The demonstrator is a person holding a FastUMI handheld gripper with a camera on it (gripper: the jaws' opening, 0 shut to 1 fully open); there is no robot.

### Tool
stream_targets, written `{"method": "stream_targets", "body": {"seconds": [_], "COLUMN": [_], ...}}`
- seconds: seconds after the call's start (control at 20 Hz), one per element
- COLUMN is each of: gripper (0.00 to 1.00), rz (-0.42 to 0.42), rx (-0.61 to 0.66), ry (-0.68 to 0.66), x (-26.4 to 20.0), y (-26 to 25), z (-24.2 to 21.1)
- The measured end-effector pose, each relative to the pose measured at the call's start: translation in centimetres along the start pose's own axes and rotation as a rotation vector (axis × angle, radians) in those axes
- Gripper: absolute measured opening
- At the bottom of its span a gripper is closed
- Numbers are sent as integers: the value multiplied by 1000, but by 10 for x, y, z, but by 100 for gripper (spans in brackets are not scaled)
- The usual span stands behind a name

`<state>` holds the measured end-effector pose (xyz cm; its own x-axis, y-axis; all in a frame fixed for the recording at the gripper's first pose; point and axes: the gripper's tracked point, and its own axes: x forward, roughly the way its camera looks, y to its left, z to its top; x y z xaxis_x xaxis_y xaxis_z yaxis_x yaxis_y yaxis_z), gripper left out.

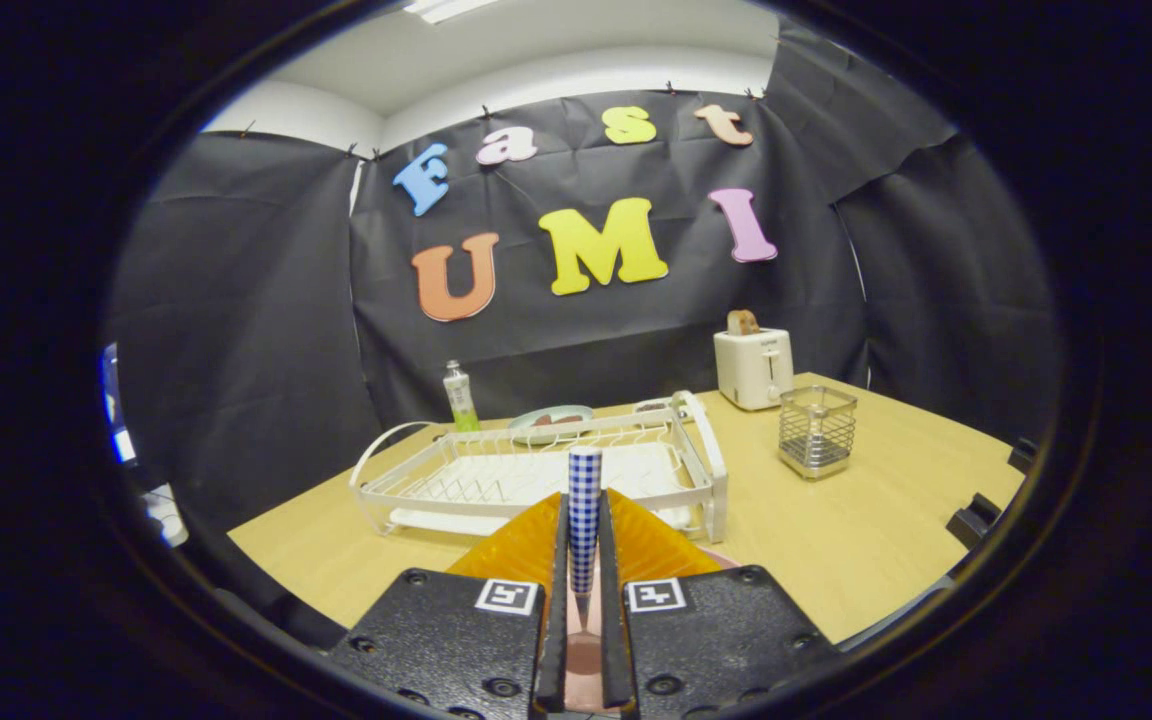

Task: Take the plate from the dish rack, then take the spoon from the basket and place it into the plate.

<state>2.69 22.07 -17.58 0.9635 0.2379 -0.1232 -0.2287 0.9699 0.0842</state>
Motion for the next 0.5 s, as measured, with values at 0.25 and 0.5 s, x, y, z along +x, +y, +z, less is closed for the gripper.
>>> {"method": "stream_targets", "body": {"seconds": [0.25,0.5], "gripper": [90,100], "rz": [-14,-30], "rx": [-180,-197], "ry": [-113,-131], "x": [-38,-66], "y": [-14,-30], "z": [36,63]}}
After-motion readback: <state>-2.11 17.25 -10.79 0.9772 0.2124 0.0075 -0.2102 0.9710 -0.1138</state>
